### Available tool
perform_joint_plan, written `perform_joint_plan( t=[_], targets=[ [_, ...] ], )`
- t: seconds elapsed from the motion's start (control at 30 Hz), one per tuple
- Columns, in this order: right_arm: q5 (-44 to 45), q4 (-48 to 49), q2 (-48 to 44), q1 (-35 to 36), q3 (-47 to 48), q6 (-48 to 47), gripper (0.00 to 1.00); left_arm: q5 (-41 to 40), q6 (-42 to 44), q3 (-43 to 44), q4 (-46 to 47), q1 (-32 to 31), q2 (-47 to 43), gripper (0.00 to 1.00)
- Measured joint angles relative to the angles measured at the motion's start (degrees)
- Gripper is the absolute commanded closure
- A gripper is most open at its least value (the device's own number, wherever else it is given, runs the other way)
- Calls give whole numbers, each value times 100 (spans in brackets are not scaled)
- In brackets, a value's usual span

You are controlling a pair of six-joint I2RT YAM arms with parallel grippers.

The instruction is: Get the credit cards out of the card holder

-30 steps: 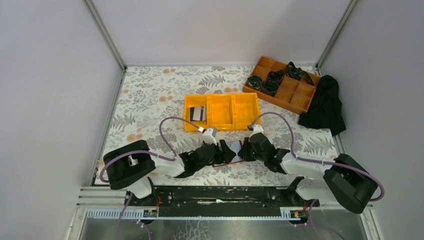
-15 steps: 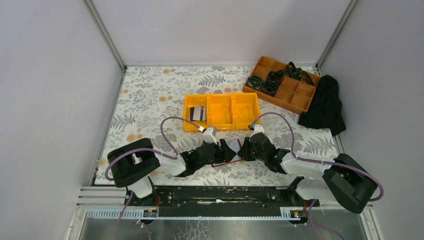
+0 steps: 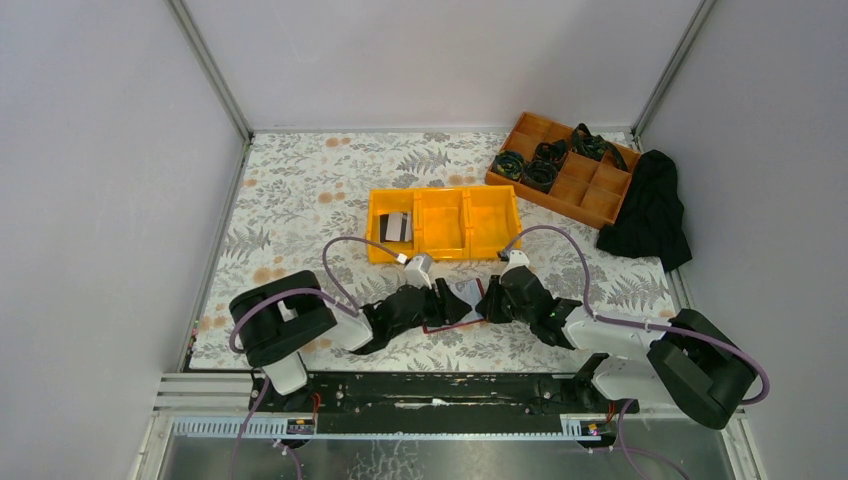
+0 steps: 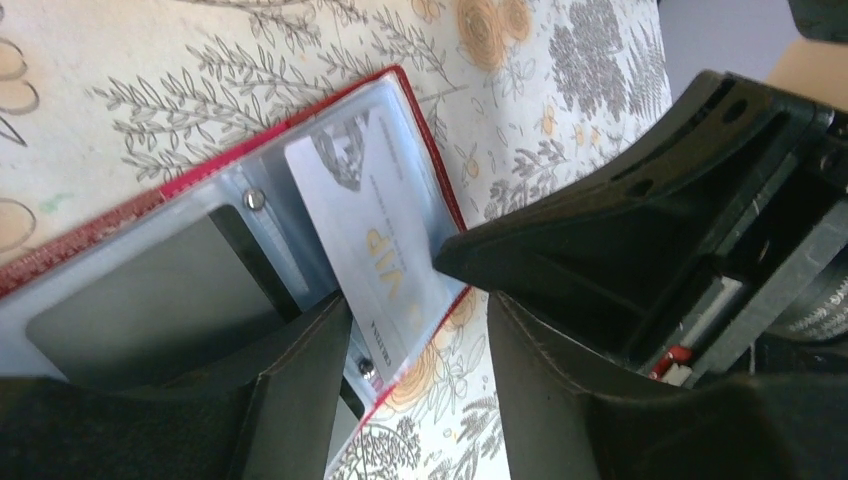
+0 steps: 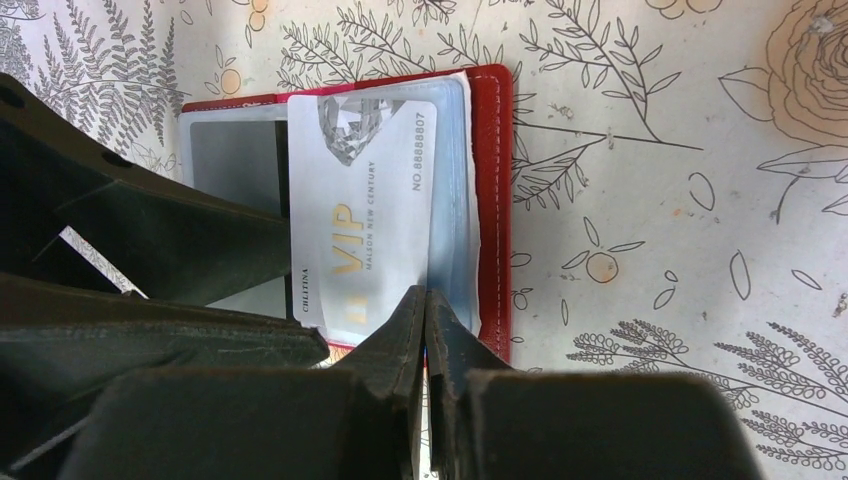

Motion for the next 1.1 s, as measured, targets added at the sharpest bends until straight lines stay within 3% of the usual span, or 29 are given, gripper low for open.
perform_joint_plan(
  t=[0.53,0.7,0.93,1.1],
  targets=[
    [-66,238,149,0,-4,4,94,861,-592,-876,2218,302,649,57],
    [-101,343,219,0,-4,13,94,857,-640,-1051,2347,376,610,78],
    [-127,378,238,0,-4,22,94,872,-706,-1060,2426,413,623,99],
    [-125,378,238,-2,-4,22,94,922,-737,-1056,2422,466,693,100]
  ],
)
